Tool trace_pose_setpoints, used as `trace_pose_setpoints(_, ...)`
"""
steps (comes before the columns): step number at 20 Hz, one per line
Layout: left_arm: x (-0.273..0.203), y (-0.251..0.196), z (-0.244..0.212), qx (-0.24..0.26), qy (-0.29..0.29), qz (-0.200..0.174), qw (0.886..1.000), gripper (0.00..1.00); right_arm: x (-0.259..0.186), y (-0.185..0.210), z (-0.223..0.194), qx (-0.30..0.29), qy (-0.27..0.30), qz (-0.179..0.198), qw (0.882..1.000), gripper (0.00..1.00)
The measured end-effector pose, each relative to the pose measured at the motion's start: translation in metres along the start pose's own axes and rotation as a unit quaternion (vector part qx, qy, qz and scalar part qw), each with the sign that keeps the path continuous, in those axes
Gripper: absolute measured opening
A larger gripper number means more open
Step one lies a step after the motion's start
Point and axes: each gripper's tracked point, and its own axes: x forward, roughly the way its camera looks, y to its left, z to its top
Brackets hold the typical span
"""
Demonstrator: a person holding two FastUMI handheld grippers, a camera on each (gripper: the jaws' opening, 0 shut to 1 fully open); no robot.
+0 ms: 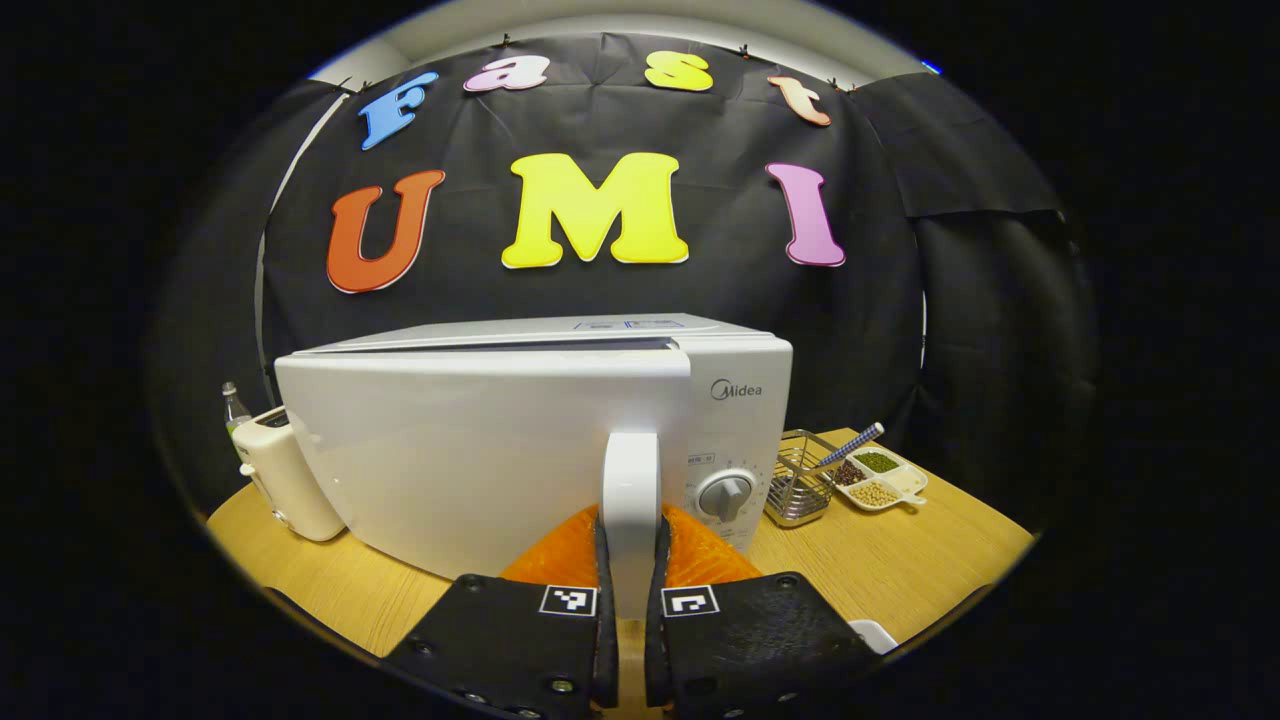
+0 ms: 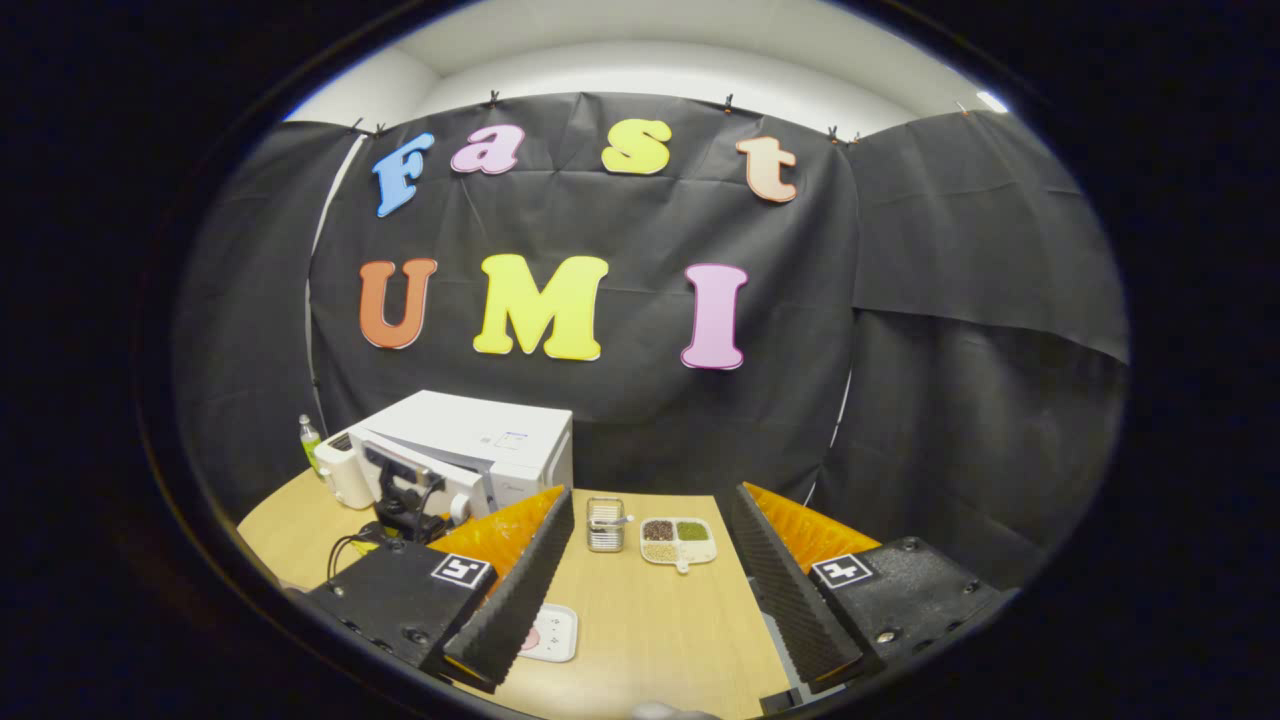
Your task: Open the microwave oven with the left hand, put the food in, and close the microwave oven.
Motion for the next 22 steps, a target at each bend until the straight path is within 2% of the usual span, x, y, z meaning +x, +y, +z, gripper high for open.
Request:
trace_pose_setpoints(1,-0.014,0.004,-0.005,-0.004,0.005,-0.004,1.0,0.09,-0.001,0.002,-0.001,0.0,-0.001,0.002,1.0,0.94)
trace_pose_setpoints(3,-0.041,0.013,-0.009,0.0,0.008,-0.002,1.0,0.09,-0.004,0.009,-0.003,0.005,-0.001,0.013,1.0,0.94)
trace_pose_setpoints(4,-0.054,0.019,-0.011,0.006,0.007,0.002,1.0,0.09,-0.005,0.015,-0.005,0.007,0.0,0.019,1.0,1.0)
trace_pose_setpoints(7,-0.086,0.038,-0.019,0.005,0.013,0.017,1.0,0.1,-0.01,0.029,-0.007,0.009,0.0,0.035,0.999,1.0)
trace_pose_setpoints(8,-0.095,0.043,-0.021,0.002,0.016,0.023,1.0,0.09,-0.013,0.035,-0.007,0.009,0.0,0.041,0.999,0.94)
trace_pose_setpoints(9,-0.103,0.049,-0.023,0.001,0.019,0.031,0.999,0.11,-0.016,0.041,-0.007,0.008,-0.001,0.047,0.999,1.0)
trace_pose_setpoints(11,-0.118,0.06,-0.027,-0.002,0.026,0.046,0.999,0.11,-0.022,0.049,-0.008,0.001,-0.004,0.056,0.998,1.0)
trace_pose_setpoints(12,-0.126,0.065,-0.028,-0.008,0.029,0.052,0.998,0.15,-0.025,0.051,-0.006,0.0,-0.008,0.057,0.998,0.94)
trace_pose_setpoints(13,-0.132,0.07,-0.03,-0.012,0.032,0.059,0.998,0.15,-0.028,0.053,-0.005,-0.001,-0.012,0.058,0.998,1.0)
trace_pose_setpoints(15,-0.139,0.08,-0.021,-0.007,0.02,0.064,0.998,0.22,-0.031,0.058,-0.006,-0.003,-0.013,0.062,0.998,1.0)
trace_pose_setpoints(16,-0.143,0.082,-0.017,-0.001,0.015,0.064,0.998,0.33,-0.033,0.059,-0.006,-0.004,-0.014,0.061,0.998,0.94)
trace_pose_setpoints(17,-0.148,0.087,-0.014,0.005,0.008,0.067,0.998,0.37,-0.035,0.058,-0.007,-0.004,-0.015,0.061,0.998,1.0)
trace_pose_setpoints(18,-0.15,0.093,-0.011,0.011,0.002,0.074,0.997,0.47,-0.037,0.059,-0.007,-0.002,-0.015,0.061,0.998,1.0)
trace_pose_setpoints(19,-0.151,0.099,-0.012,0.01,0.006,0.077,0.997,0.83,-0.039,0.061,-0.009,0.0,-0.014,0.063,0.998,1.0)
trace_pose_setpoints(20,-0.153,0.1,-0.013,0.009,0.007,0.079,0.997,0.89,-0.041,0.062,-0.009,0.002,-0.014,0.063,0.998,1.0)
trace_pose_setpoints(21,-0.157,0.102,-0.013,0.012,0.009,0.083,0.996,0.92,-0.042,0.061,-0.011,0.002,-0.015,0.062,0.998,0.94)
trace_pose_setpoints(22,-0.162,0.105,-0.013,0.018,0.009,0.089,0.996,0.92,-0.044,0.061,-0.012,0.003,-0.014,0.062,0.998,1.0)
